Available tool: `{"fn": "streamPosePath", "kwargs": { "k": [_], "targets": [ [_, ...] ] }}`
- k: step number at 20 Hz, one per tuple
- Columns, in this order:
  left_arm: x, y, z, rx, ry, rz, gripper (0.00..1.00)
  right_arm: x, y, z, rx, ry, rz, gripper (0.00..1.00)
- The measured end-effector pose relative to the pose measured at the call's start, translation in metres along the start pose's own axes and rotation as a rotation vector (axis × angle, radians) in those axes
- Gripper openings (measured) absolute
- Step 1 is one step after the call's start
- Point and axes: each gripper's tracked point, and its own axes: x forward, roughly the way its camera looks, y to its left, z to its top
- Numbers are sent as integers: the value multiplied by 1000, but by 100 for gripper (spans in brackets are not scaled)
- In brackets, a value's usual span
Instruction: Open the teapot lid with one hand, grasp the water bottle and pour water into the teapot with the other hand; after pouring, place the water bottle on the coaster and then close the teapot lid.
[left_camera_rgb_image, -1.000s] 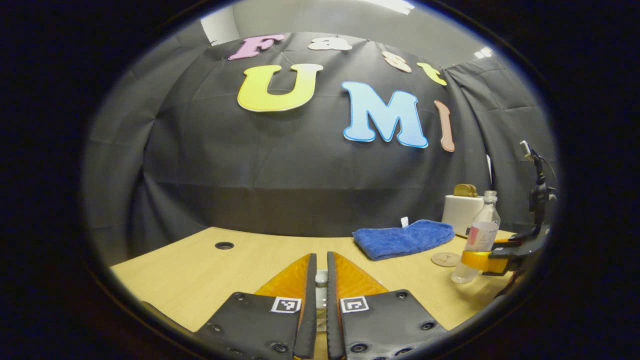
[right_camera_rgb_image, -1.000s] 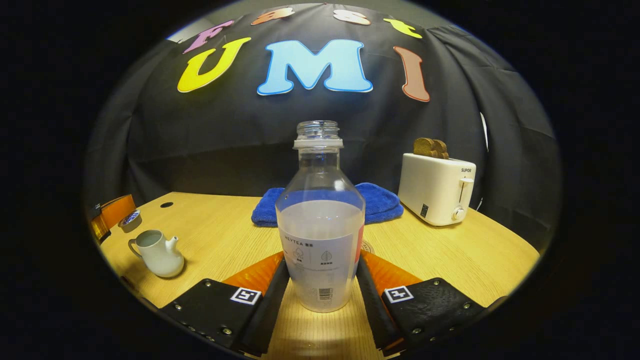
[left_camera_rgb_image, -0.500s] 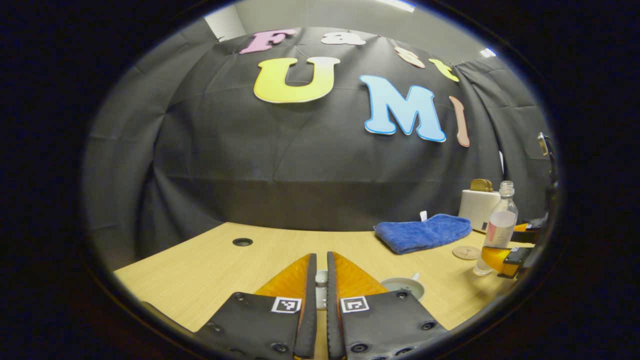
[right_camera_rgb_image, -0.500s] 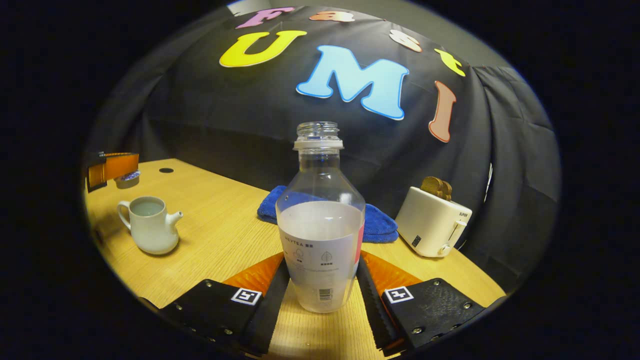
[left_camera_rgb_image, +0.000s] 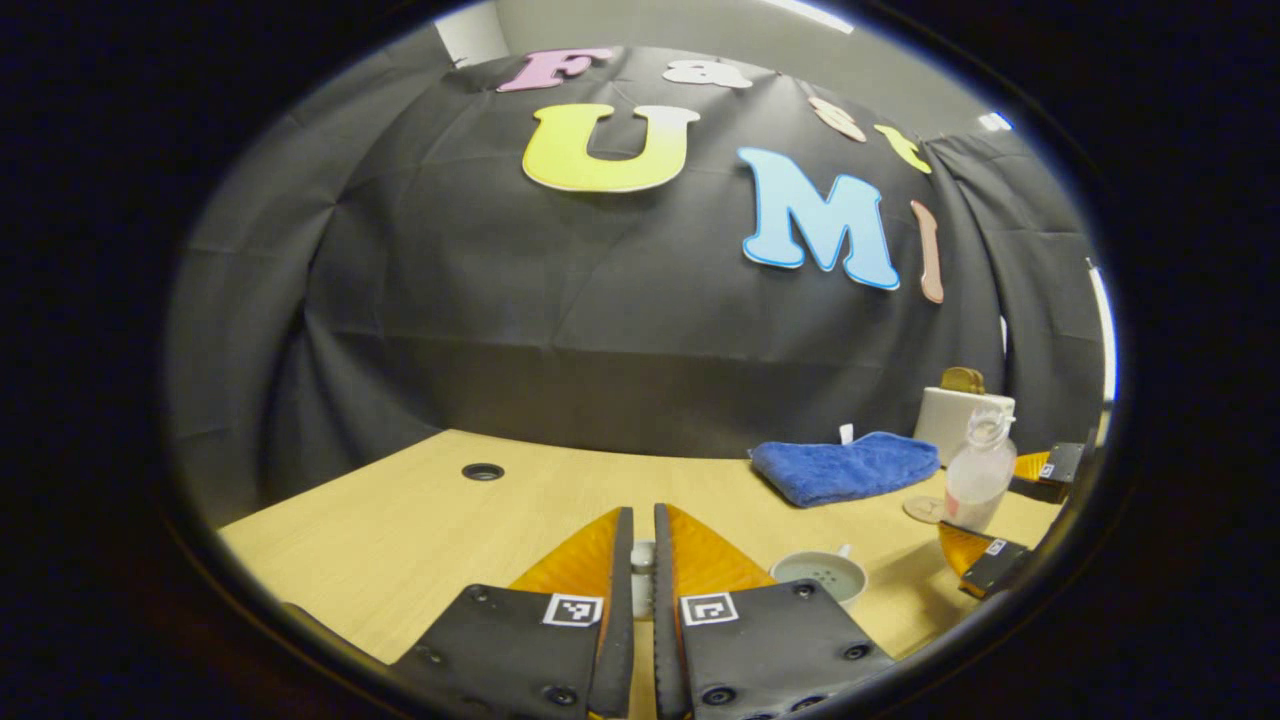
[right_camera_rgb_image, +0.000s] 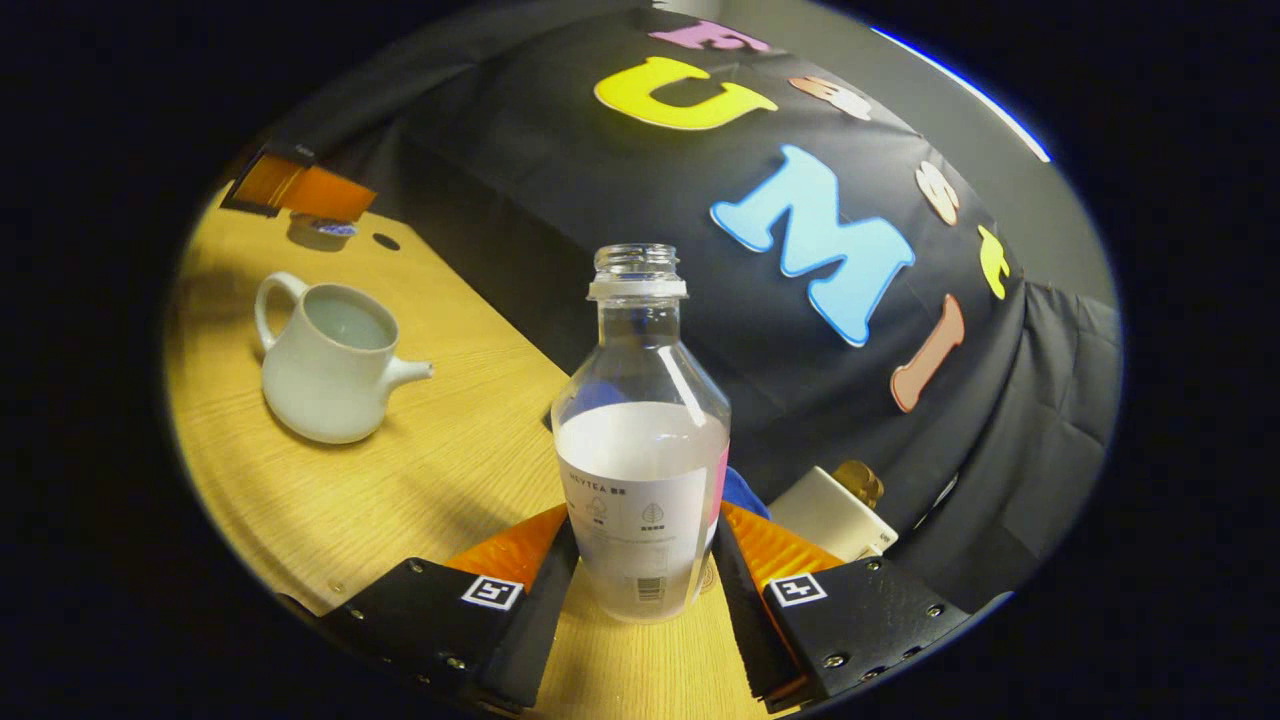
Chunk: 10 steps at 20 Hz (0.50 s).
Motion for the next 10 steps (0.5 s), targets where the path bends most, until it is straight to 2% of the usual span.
{"fn": "streamPosePath", "kwargs": {
  "k": [3,7,10],
  "targets": [
    [0,5,0,-15,-1,-10,14,5,15,6,-92,-17,21,75],
    [0,13,0,-64,-1,-29,14,14,23,6,-151,-9,55,75],
    [2,16,2,-78,-5,-38,14,18,23,12,-258,-24,55,74]
  ]
}}
